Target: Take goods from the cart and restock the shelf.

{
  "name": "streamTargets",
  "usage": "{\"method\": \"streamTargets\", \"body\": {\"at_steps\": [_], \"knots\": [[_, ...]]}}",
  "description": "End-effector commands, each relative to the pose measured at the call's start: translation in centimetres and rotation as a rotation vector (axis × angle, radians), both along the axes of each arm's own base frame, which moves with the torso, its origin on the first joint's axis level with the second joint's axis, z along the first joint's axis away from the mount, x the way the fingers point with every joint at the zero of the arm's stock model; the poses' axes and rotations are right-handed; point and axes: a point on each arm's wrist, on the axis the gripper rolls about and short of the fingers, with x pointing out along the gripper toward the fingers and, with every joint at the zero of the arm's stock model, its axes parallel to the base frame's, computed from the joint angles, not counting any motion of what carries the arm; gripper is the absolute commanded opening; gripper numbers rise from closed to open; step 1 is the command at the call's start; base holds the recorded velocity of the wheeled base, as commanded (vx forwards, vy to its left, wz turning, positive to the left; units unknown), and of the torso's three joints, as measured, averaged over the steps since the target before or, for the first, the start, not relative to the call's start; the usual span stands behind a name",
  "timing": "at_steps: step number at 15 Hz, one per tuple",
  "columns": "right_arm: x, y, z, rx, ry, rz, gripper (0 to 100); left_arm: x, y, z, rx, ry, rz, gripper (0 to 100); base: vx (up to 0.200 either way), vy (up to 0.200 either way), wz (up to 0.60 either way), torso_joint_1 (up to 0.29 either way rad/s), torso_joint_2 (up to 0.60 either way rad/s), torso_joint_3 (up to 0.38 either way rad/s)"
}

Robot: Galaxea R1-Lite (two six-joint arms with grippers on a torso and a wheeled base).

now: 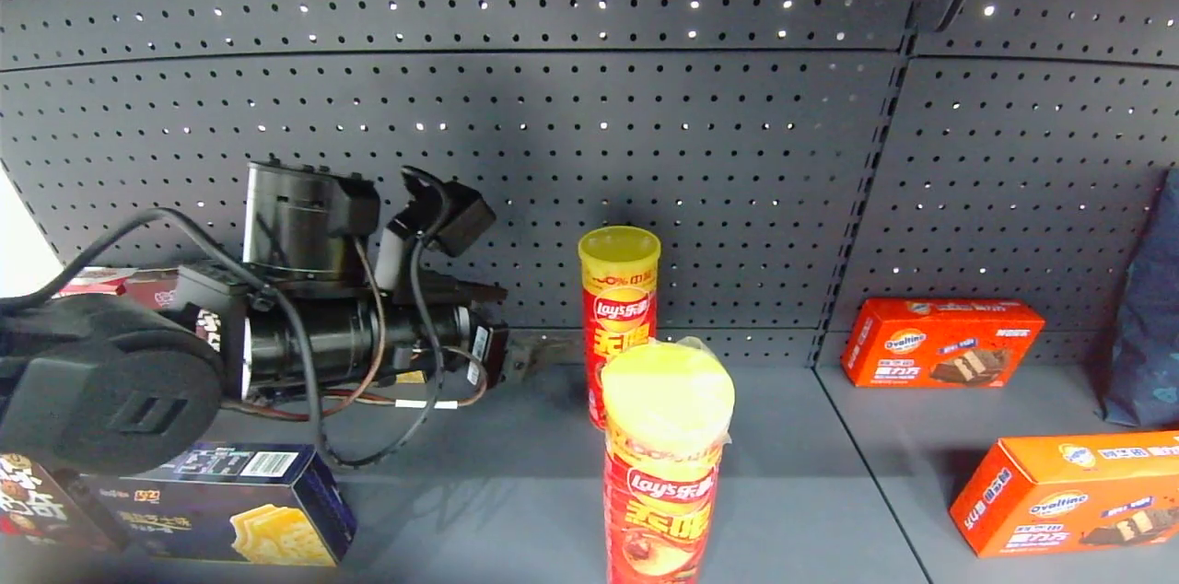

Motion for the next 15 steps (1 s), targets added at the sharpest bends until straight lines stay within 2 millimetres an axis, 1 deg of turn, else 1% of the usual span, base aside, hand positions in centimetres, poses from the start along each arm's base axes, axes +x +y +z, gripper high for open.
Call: {"method": "streamTargets", "body": {"at_steps": [1,2,3,4,5,6,7,8,9,11,14,15], "knots": [[0.0,0.0,0.0,-0.001,0.001,0.000,100,-2.8,2.9,3.2,-0.044,-0.094,0.060,100,0.000,0.000,0.00,0.000,0.00,0.000],[0.0,0.0,0.0,0.001,0.001,0.000,100,-3.8,3.7,3.7,-0.053,-0.112,0.073,100,0.000,0.000,0.00,0.000,0.00,0.000],[0.0,0.0,0.0,0.001,0.001,0.000,100,-5.5,4.7,4.4,-0.064,-0.145,0.091,100,0.000,0.000,0.00,0.000,0.00,0.000],[0.0,0.0,0.0,-0.001,0.001,0.000,100,-7.9,5.8,5.2,-0.080,-0.188,0.121,100,0.000,0.000,0.00,0.000,0.00,0.000],[0.0,0.0,0.0,-0.001,0.001,0.000,100,-8.7,6.1,5.4,-0.087,-0.199,0.131,100,0.000,0.000,0.00,0.000,0.00,0.000],[0.0,0.0,0.0,0.001,0.001,0.000,100,-11.6,7.1,5.7,-0.100,-0.222,0.161,100,0.000,0.000,0.00,0.000,0.00,0.000],[0.0,0.0,0.0,-0.001,0.001,0.000,100,-13.9,8.4,5.9,-0.095,-0.241,0.218,100,0.000,0.000,0.00,0.000,0.00,0.000],[0.0,0.0,0.0,0.001,0.001,0.000,100,-14.8,8.9,6.1,-0.095,-0.256,0.248,100,0.000,0.000,0.00,0.000,0.00,0.000],[0.0,0.0,0.0,0.001,0.001,0.000,100,-16.7,9.9,6.3,-0.106,-0.296,0.283,100,0.000,0.000,0.00,0.000,0.00,0.000],[0.0,0.0,0.0,0.001,0.001,0.000,100,-19.5,10.9,5.8,-0.110,-0.323,0.315,100,0.000,0.000,0.00,0.000,0.00,0.000],[0.0,0.0,0.0,-0.001,0.001,0.000,100,-23.7,12.2,3.1,-0.091,-0.324,0.406,100,0.000,0.000,0.00,0.000,0.00,0.000],[0.0,0.0,0.0,-0.001,0.001,0.000,100,-24.7,12.4,2.4,-0.094,-0.336,0.422,100,0.000,0.000,0.00,0.000,0.00,0.000]]}}
